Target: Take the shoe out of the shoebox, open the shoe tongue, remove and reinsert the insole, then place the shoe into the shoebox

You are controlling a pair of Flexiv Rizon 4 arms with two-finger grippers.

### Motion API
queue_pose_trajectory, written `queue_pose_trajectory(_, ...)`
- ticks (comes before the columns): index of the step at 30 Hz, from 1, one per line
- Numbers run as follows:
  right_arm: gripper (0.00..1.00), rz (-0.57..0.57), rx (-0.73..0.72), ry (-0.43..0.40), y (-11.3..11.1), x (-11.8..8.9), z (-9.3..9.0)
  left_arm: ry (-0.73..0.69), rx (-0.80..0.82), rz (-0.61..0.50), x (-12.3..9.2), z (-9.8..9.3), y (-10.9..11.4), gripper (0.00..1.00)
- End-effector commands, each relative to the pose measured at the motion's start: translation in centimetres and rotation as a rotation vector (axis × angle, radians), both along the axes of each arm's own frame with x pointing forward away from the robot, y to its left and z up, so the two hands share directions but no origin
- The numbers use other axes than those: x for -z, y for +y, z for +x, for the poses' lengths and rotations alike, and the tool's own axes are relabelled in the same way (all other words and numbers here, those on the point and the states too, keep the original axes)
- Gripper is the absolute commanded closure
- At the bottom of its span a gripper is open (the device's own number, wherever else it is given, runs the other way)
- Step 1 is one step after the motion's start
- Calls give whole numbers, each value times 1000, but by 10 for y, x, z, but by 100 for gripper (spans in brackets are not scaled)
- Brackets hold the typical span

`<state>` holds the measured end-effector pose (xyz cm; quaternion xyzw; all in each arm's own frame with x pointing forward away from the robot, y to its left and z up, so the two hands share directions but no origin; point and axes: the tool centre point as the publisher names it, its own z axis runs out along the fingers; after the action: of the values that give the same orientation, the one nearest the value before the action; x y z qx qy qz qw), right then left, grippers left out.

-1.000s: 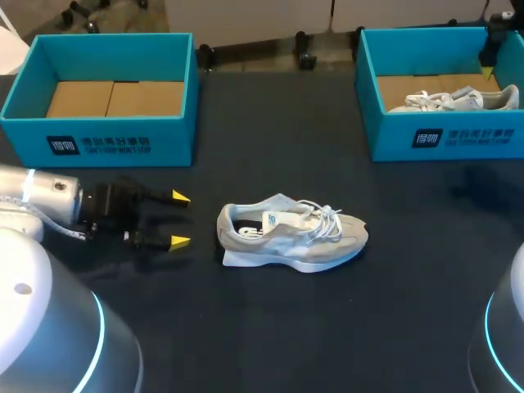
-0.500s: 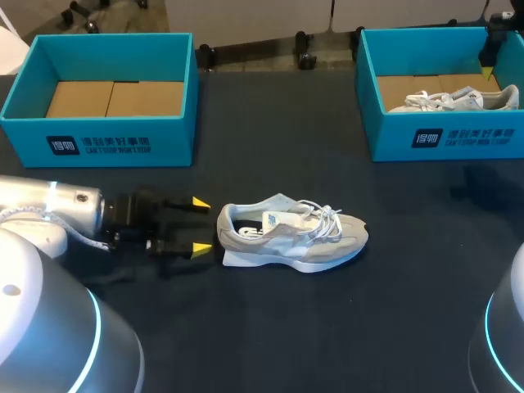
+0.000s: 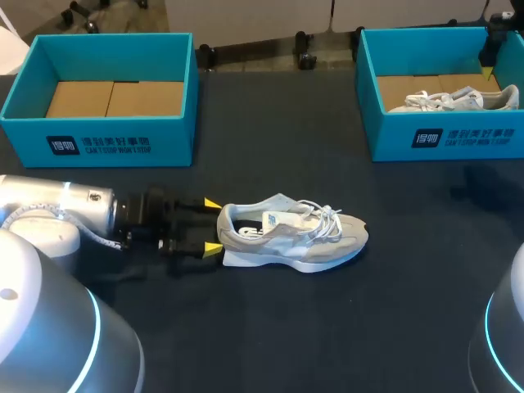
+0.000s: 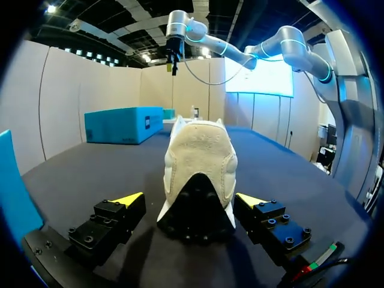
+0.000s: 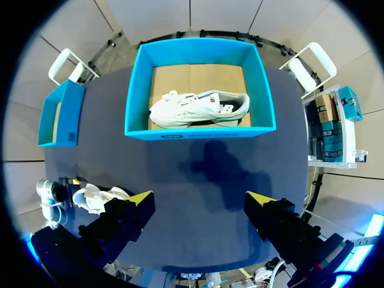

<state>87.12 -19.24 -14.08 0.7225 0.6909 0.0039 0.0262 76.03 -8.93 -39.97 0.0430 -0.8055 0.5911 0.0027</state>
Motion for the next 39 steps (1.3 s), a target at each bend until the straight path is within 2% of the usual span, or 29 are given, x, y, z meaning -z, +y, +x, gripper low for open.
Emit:
queue_pose_trajectory(1,0,0,0,1,0,0,0,14,-4,3,0,-2,0,0)
queue_pose_trajectory(19,0,0,0,1,0,0,0,36,21,10,12,-3,-20,0)
queue_pose_trajectory(39,0,0,0,1,0,0,0,28,58,8,12,-4,-39,0)
